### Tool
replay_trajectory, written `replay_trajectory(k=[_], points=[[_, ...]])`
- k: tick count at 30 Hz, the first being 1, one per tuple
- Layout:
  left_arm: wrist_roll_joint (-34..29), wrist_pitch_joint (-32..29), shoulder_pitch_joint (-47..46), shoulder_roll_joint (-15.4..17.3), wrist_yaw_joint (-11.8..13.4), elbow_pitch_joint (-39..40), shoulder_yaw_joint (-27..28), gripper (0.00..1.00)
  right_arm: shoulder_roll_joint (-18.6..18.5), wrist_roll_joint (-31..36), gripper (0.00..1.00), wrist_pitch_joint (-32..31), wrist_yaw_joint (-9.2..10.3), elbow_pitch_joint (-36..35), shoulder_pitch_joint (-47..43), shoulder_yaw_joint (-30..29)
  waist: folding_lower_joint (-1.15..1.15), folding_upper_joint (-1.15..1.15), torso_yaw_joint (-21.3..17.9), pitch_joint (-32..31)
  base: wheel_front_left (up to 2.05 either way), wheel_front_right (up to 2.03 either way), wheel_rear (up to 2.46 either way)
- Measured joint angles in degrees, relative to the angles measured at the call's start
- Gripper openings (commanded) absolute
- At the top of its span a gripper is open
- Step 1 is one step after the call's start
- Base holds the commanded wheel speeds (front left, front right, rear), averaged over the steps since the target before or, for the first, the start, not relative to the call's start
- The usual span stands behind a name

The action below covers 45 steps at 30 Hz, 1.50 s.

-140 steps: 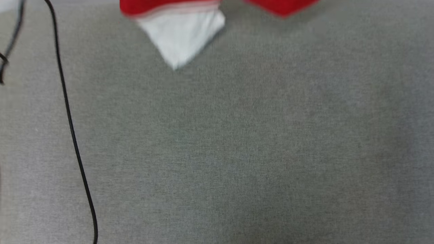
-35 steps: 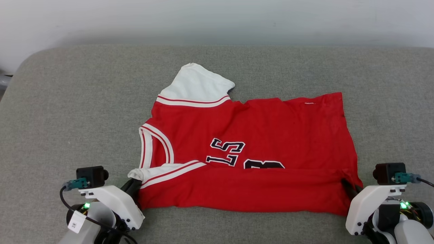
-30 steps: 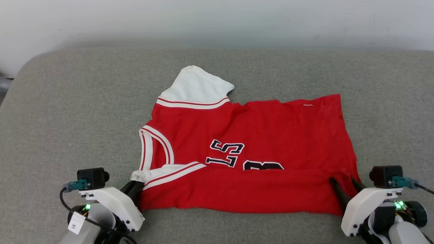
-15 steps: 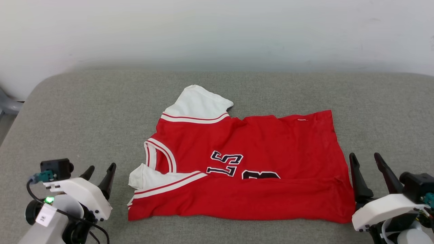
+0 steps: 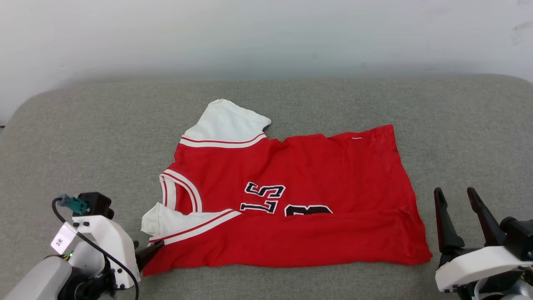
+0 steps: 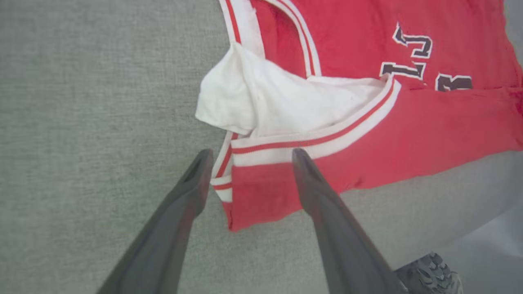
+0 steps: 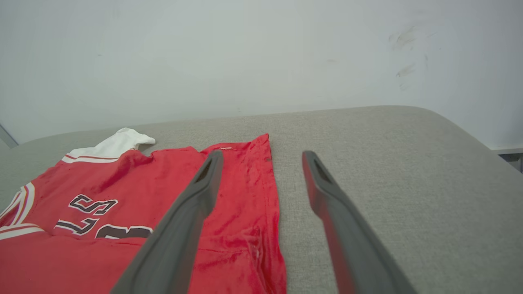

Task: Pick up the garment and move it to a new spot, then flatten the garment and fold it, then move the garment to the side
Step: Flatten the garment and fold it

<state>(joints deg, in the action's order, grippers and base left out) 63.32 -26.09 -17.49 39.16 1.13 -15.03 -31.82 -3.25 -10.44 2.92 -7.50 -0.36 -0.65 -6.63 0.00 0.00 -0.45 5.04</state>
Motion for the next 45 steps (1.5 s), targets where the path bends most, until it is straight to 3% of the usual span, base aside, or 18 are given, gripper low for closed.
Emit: replay_trajectory(k=[5, 9, 10, 12, 21, 26, 34, 40, 45], points=[[0.51, -2.76, 1.64, 0.42, 2.91, -0.9, -0.91, 1.0, 0.22, -0.69, 1.0, -0.38, 0.0, -0.36, 0.21, 1.0, 0.0, 0.0, -1.56, 2.03, 0.0, 0.0, 0.0], [2.33, -3.86, 1.92, -0.81, 2.56, -4.05, -1.09, 1.0, 0.27, -2.15, 1.0, -0.26, 0.0, 0.25, 0.75, 1.05, -0.01, 0.0, -2.98, 3.99, 0.0, 0.0, 0.0], [2.91, -4.25, 1.8, -0.98, 2.46, -4.49, -1.01, 0.8, 0.27, -2.35, 1.0, -0.25, 0.0, 0.33, 0.75, 0.92, -0.01, 0.0, -3.09, 4.21, 0.0, 0.0, 0.0], [3.5, -4.58, 1.53, -1.3, 1.98, -5.17, -0.91, 0.0, 0.27, -2.85, 1.0, -0.27, 0.0, 0.54, 0.75, 0.52, -0.01, 0.0, -3.19, 4.52, 0.0, 0.0, 0.0], [1.81, -2.09, 0.87, -2.71, 0.3, -7.02, -1.8, 0.0, 0.29, -4.7, 1.0, -5.14, 0.0, 1.46, 0.77, -1.67, 0.0, 0.0, -2.13, 3.68, 0.0, 0.0, 0.0], [-0.33, 0.14, 1.09, -2.54, 0.51, -4.65, -2.3, 0.0, -1.27, -7.26, 1.0, -16.08, 0.0, 3.24, 0.04, -2.85, 0.0, 0.0, -1.31, 2.08, 0.0, 0.0, 0.0], [-2.76, 2.42, 1.04, 0.76, 2.16, 4.27, -1.02, 0.0, -5.08, -9.37, 1.0, -35.38, 0.0, 3.34, -0.48, -1.0, 0.0, 0.0, 0.19, 2.45, 0.0, 0.0, 0.0], [-4.17, 2.82, 0.55, 1.77, 4.52, 10.01, -0.51, 0.0, -6.56, -10.39, 1.0, -39.91, 0.0, 4.17, 3.28, 2.27, 0.0, 0.0, 1.17, 4.98, 0.0, 0.0, 0.0], [-4.33, 3.1, 0.57, 1.53, 4.99, 11.61, -0.59, 0.0, -6.83, -10.8, 1.0, -43.64, 0.0, 8.66, 5.71, 4.07, 0.01, 0.0, 1.96, 6.81, 0.0, 0.0, 0.0]])
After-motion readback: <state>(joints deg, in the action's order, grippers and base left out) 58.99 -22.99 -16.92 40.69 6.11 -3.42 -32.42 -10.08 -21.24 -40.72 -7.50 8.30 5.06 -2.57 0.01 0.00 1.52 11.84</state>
